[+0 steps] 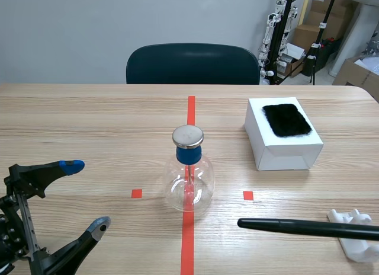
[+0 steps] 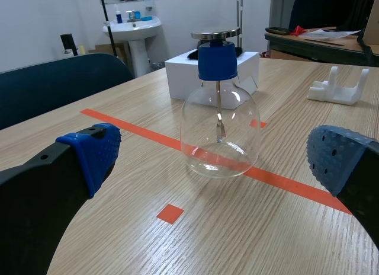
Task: Do the electroscope experiment. hold the rod still at the electroscope
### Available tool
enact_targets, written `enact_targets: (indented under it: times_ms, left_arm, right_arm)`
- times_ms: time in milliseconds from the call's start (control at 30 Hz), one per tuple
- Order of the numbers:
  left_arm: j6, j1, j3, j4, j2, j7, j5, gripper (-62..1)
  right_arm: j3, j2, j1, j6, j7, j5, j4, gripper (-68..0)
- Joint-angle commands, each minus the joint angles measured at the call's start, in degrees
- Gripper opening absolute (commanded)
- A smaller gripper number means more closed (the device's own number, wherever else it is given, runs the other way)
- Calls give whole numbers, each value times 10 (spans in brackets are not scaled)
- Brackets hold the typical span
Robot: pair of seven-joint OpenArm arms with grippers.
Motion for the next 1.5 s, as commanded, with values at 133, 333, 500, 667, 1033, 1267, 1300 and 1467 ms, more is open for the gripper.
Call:
enact_targets:
  times_ms: [133, 333, 500, 667, 1033, 1267, 1300, 1467]
  left_arm:
    - [-1, -3, -2, 10, -7, -12, -8, 14]
    - [-1, -3, -2, 10, -7, -12, -8, 14]
    - [-1, -3, -2, 10, -7, -12, -8, 14]
    - [-1, -3, -2, 10, -7, -12, -8, 14]
    - [-1, -3, -2, 10, -7, -12, -8, 14]
    - [-1, -3, -2, 10, -7, -12, -8, 14]
    - [-1, -3, -2, 10, -7, -12, -8, 14]
    - [-1, -3, -2, 10, -7, -12, -8, 14]
  right_arm:
    - [4, 2, -1, -6, 0, 8, 9, -669]
    - [4, 3, -1, -7, 0, 9, 9, -669]
    - [4, 3, -1, -9, -1, 11, 9, -669]
    - [4, 4, -1, -11, -1, 11, 9, -669]
    - [4, 51, 4, -26, -44, 52, 8, -669]
    - [5, 110, 4, -32, -104, 106, 8, -669]
    - [5, 121, 4, -32, -115, 114, 8, -669]
    - [5, 161, 31, -34, -157, 148, -3, -669]
